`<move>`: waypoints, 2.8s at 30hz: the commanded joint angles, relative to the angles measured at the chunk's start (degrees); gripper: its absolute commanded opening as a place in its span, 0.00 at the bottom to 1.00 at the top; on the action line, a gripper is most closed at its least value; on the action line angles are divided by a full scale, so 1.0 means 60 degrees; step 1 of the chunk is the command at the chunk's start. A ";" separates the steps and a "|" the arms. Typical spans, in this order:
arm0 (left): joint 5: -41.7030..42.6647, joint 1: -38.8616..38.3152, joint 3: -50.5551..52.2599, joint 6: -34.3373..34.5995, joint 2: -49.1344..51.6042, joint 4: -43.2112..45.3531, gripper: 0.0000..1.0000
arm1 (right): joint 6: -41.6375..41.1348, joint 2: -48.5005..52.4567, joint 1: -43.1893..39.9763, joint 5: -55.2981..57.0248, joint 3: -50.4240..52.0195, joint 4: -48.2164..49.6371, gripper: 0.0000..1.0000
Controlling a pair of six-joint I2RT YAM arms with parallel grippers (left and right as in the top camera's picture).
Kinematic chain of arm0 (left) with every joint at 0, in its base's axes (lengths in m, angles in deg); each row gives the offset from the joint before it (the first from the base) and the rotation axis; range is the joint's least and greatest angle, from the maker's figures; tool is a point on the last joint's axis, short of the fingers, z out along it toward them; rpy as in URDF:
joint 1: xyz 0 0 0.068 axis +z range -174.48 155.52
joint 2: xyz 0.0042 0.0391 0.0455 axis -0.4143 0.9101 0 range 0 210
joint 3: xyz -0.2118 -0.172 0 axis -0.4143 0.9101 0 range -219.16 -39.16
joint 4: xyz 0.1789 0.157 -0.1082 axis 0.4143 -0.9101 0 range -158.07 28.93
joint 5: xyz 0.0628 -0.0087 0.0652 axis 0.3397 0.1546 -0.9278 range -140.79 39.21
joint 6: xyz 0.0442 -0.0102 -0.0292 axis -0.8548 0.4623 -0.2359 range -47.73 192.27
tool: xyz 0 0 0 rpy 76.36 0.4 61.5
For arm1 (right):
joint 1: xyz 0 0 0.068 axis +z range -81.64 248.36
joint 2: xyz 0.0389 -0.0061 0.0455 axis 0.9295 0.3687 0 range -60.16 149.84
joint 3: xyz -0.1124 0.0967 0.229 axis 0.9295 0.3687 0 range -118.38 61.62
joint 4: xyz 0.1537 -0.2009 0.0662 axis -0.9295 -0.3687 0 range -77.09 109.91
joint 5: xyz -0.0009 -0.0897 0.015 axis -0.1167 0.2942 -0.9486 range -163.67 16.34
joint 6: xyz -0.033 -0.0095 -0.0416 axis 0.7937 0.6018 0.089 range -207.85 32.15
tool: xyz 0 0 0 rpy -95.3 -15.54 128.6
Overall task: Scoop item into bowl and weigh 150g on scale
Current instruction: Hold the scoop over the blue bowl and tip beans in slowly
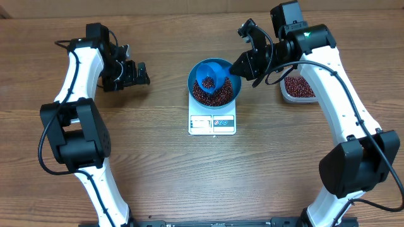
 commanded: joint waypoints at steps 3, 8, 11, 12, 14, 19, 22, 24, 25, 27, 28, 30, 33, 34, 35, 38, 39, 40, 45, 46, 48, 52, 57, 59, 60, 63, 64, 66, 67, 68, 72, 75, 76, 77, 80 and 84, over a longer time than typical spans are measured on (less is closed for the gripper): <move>-0.0022 -0.0066 -0.0073 -0.0149 0.0080 0.0007 0.99 | -0.0040 0.0044 -0.0015 -0.0273 -0.0106 0.0157 0.04; -0.0022 -0.0066 -0.0073 -0.0153 0.0080 0.0007 1.00 | -0.0022 0.0044 -0.0015 -0.0229 -0.0106 0.0215 0.04; -0.0022 -0.0066 -0.0073 -0.0149 0.0080 0.0007 0.99 | 0.0004 0.0044 -0.0015 0.0007 -0.0219 0.0361 0.04; -0.0022 -0.0066 -0.0073 -0.0153 0.0080 0.0007 0.99 | 0.0015 0.0036 -0.0015 0.0142 -0.0310 0.0397 0.04; -0.0022 -0.0066 -0.0073 -0.0149 0.0080 0.0007 0.99 | 0.0076 0.0011 -0.0011 0.0444 -0.0605 0.0386 0.04; -0.0022 -0.0066 -0.0073 -0.0149 0.0080 0.0007 1.00 | 0.0546 -0.0244 0.0004 0.1264 -0.1468 -0.0102 0.04; -0.0022 -0.0066 -0.0073 -0.0153 0.0080 0.0007 1.00 | 0.0914 -0.0474 0.0073 0.1923 -0.1665 -0.0648 0.04; -0.0022 -0.0066 -0.0073 -0.0153 0.0080 0.0007 1.00 | 0.1096 -0.0521 0.0120 0.2055 -0.1665 -0.0878 0.04; -0.0022 -0.0066 -0.0073 -0.0149 0.0080 0.0007 1.00 | 0.1162 -0.0528 0.0149 0.2135 -0.1665 -0.0951 0.04; -0.0022 -0.0066 -0.0073 -0.0153 0.0080 0.0007 1.00 | 0.1300 -0.0528 0.0219 0.2149 -0.1665 -0.1009 0.04; -0.0022 -0.0066 -0.0073 -0.0153 0.0080 0.0007 1.00 | 0.1315 -0.0528 0.0284 0.2204 -0.1665 -0.1002 0.04; -0.0022 -0.0066 -0.0073 -0.0153 0.0080 0.0007 1.00 | 0.1530 -0.0528 0.0412 0.2353 -0.1665 -0.1009 0.04; -0.0022 -0.0066 -0.0073 -0.0153 0.0080 0.0007 1.00 | 0.1519 -0.0528 0.0707 0.3650 -0.1665 -0.1005 0.04; -0.0022 -0.0066 -0.0073 -0.0153 0.0080 0.0007 0.99 | 0.1508 -0.0528 0.0801 0.3741 -0.1665 -0.0980 0.04; -0.0025 -0.0066 -0.0073 -0.0153 0.0080 0.0007 0.99 | 0.1508 -0.0528 0.0871 0.3697 -0.1665 -0.0962 0.04; -0.0022 -0.0066 -0.0073 -0.0149 0.0080 0.0007 1.00 | 0.1552 -0.0528 0.1162 0.3931 -0.1665 -0.0951 0.04; -0.0022 -0.0066 -0.0073 -0.0149 0.0080 0.0007 1.00 | 0.1548 -0.0528 0.1231 0.4146 -0.1665 -0.0943 0.04; -0.0022 -0.0066 -0.0073 -0.0153 0.0080 0.0007 1.00 | 0.1545 -0.0528 0.1315 0.4342 -0.1665 -0.0911 0.04; -0.0022 -0.0066 -0.0073 -0.0149 0.0080 0.0007 1.00 | 0.1545 -0.0528 0.1501 0.4452 -0.1668 -0.0594 0.04; -0.0025 -0.0066 -0.0073 -0.0149 0.0080 0.0007 1.00 | 0.1523 -0.0528 0.1501 0.4393 -0.1668 -0.0539 0.04; -0.0022 -0.0066 -0.0073 -0.0149 0.0080 0.0007 0.99 | 0.1552 -0.0528 0.1541 0.4240 -0.1668 -0.0495 0.04; -0.0022 -0.0066 -0.0073 -0.0149 0.0080 0.0007 1.00 | 0.1494 -0.0568 0.1636 0.5133 -0.1668 -0.0623 0.04; -0.0022 -0.0066 -0.0073 -0.0153 0.0080 0.0007 1.00 | 0.1515 -0.0576 0.1698 0.4605 -0.1668 -0.0590 0.04; -0.0022 -0.0066 -0.0073 -0.0153 0.0080 0.0007 0.99 | 0.1512 -0.0583 0.1698 0.4594 -0.1668 -0.0565 0.04; -0.0022 -0.0066 -0.0073 -0.0149 0.0080 0.0007 1.00 | 0.1512 -0.0583 0.1698 0.4594 -0.1668 -0.0546 0.04; -0.0022 -0.0066 -0.0073 -0.0149 0.0080 0.0007 1.00 | 0.1508 -0.0583 0.1698 0.4594 -0.1668 -0.0554 0.04; -0.0022 -0.0066 -0.0073 -0.0153 0.0080 0.0007 0.99 | 0.1508 -0.0583 0.1698 0.4594 -0.1668 -0.0572 0.04; -0.0022 -0.0066 -0.0073 -0.0153 0.0080 0.0007 0.99 | 0.1508 -0.0583 0.1698 0.4594 -0.1668 -0.0572 0.04; -0.0025 -0.0066 -0.0073 -0.0153 0.0080 0.0007 1.00 | 0.1508 -0.0583 0.1698 0.4594 -0.1668 -0.0554 0.04; -0.0022 -0.0066 -0.0073 -0.0149 0.0080 0.0007 0.99 | 0.1508 -0.0583 0.1698 0.4590 -0.1668 -0.0535 0.04; -0.0022 -0.0066 -0.0073 -0.0153 0.0080 0.0007 1.00 | 0.1497 -0.0583 0.1698 0.4590 -0.1668 -0.0539 0.04; -0.0022 -0.0066 -0.0073 -0.0149 0.0080 0.0011 1.00 | 0.1399 -0.0583 0.1698 0.4229 -0.1668 -0.0503 0.04; -0.0022 -0.0066 -0.0073 -0.0153 0.0080 0.0007 1.00 | 0.1402 -0.0583 0.1698 0.4047 -0.1668 -0.0521 0.04; -0.0022 -0.0066 -0.0073 -0.0149 0.0080 0.0011 1.00 | 0.1402 -0.0583 0.1698 0.4098 -0.1668 -0.0565 0.04; -0.0022 -0.0066 -0.0073 -0.0149 0.0080 0.0007 1.00 | 0.1392 -0.0674 0.1683 0.4371 -0.1668 -0.0688 0.04; -0.0022 -0.0066 -0.0073 -0.0149 0.0080 0.0007 1.00 | 0.1290 -0.0783 0.1690 0.4160 -0.1668 -0.0576 0.04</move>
